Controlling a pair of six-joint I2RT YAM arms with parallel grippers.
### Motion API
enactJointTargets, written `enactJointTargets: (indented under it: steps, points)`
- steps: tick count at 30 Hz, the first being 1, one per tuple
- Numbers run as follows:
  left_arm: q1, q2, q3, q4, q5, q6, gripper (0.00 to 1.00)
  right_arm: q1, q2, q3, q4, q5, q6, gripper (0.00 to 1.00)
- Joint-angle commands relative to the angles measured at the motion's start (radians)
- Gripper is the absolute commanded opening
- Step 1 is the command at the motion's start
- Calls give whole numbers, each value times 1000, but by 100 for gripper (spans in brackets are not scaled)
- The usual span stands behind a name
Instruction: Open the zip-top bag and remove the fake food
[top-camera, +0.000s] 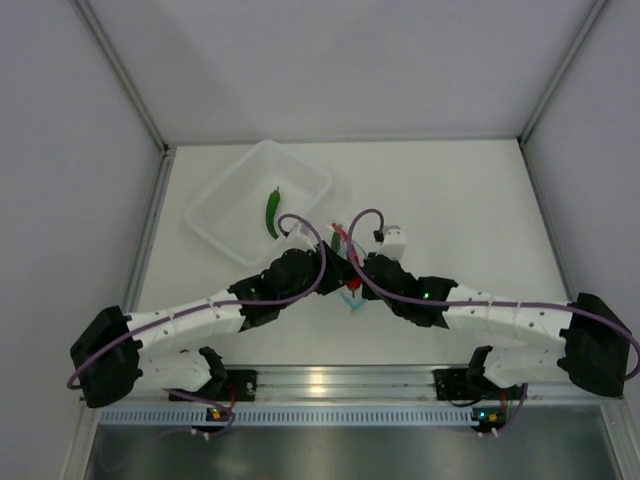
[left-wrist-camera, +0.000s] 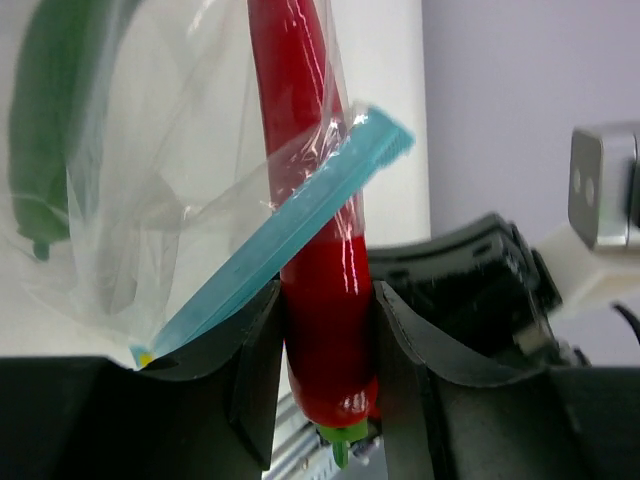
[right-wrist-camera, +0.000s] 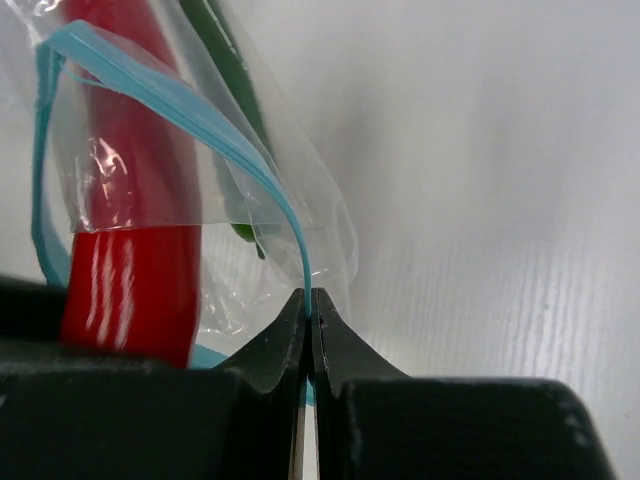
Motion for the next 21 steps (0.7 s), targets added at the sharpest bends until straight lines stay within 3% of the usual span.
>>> enactJointTargets:
  steps: [1, 6, 9, 15, 21]
  points:
    - [12, 3, 0, 87, 198, -17, 0, -69, -31, 39, -19, 39, -40, 0]
    - [21, 80, 18, 62, 450, 46, 0, -164, -52, 61, -48, 11, -88, 0]
    - [19, 74, 1, 42, 472, 78, 0, -205, -64, 70, -66, -1, -114, 0]
    - [21, -14, 93, -241, 358, 292, 0, -285, -101, 75, -109, -3, -154, 0]
    - [27, -117, 239, -478, 87, 460, 0, -333, -132, 81, -140, -7, -186, 0]
